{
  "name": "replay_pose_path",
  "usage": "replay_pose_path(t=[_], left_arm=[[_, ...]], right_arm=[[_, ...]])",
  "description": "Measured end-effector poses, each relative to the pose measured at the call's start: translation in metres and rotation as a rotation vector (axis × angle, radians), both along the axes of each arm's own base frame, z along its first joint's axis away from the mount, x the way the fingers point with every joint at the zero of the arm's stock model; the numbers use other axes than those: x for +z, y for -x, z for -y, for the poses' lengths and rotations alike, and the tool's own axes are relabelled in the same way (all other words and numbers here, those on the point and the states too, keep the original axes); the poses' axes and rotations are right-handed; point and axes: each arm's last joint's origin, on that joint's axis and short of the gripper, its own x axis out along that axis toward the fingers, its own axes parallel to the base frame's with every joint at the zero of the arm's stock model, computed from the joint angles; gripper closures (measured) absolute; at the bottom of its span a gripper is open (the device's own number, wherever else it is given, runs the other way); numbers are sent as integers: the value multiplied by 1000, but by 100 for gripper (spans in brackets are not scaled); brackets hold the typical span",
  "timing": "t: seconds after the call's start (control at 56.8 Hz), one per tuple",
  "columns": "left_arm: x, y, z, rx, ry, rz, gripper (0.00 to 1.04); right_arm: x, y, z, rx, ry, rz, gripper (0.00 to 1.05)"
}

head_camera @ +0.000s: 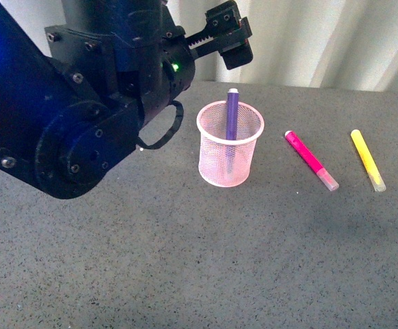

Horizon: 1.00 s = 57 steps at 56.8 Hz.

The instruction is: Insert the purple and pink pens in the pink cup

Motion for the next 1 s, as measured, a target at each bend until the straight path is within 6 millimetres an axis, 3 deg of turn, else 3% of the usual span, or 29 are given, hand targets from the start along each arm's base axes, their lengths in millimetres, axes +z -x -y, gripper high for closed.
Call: replay_pose_path(t=[0.088, 0.229, 0.405, 0.704, 0.775, 0.933, 1.004], left_arm=[[20, 7, -20, -36, -9, -28, 7], [68, 26, -58, -74, -42, -38, 7], [99, 80, -94, -162, -94, -117, 7], [112, 175, -155, -166, -160, -182, 7], [112, 186, -166, -131, -162, -167, 7], [107, 195, -169, -123, -159, -155, 7], [99, 200, -170, 104, -312, 15, 21]], right_arm=[[0, 0, 0, 0, 0, 0, 7], [0, 0, 0, 0, 0, 0, 7], [0, 0, 0, 0, 0, 0, 7], [0, 0, 0, 0, 0, 0, 7], [0, 0, 0, 0, 0, 0, 7], [0, 0, 0, 0, 0, 0, 7], [0, 0, 0, 0, 0, 0, 7]])
